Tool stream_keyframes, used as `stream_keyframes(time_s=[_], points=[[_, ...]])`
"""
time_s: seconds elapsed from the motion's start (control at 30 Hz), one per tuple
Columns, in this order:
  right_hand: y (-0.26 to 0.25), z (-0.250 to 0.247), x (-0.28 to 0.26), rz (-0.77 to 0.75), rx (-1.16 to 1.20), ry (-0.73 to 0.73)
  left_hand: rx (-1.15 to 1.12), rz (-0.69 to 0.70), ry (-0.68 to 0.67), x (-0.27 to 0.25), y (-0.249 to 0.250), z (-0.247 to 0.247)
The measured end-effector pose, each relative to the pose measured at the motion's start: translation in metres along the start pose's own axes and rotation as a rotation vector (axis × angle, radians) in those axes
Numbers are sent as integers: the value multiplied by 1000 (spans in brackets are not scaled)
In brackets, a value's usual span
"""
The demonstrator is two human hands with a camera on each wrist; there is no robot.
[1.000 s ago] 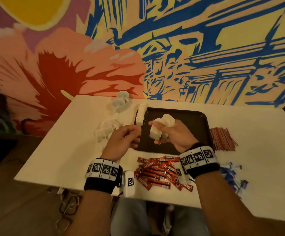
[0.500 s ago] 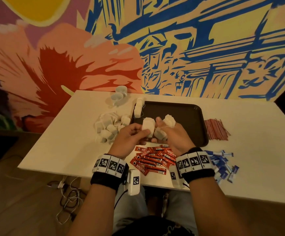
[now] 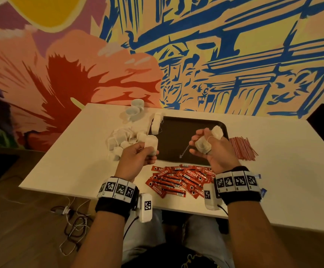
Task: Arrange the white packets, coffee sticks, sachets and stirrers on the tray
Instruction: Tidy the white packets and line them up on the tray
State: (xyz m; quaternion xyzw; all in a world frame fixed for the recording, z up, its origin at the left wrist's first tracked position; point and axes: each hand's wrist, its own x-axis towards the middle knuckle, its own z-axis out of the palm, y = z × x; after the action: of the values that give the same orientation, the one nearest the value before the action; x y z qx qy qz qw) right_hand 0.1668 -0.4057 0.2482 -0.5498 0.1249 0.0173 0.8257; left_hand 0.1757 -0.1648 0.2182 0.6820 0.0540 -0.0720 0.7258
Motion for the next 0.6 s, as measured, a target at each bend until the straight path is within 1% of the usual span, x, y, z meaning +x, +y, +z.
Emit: stream_keyframes(time_s=[0.1,0.2,0.27,0.4,0.47,0.6], points=[[-1,-8,0,-45,-3,-31,2,7,36,1,-3,-3],[2,-6,-2,-53,-135,-53,3,13,15,0,-3,0],[6,3,-4,-21,-229,-69,-3,15,-19,-2,-2,3],[14,30,-10,91,-241,-176,2,19,-110,-6,3,10],[16,41,-11,55,-317,-211,2,21,-158,-8,6,12],[11,48,-8,-63,-517,-216,78,42,-218,-13,7,9]])
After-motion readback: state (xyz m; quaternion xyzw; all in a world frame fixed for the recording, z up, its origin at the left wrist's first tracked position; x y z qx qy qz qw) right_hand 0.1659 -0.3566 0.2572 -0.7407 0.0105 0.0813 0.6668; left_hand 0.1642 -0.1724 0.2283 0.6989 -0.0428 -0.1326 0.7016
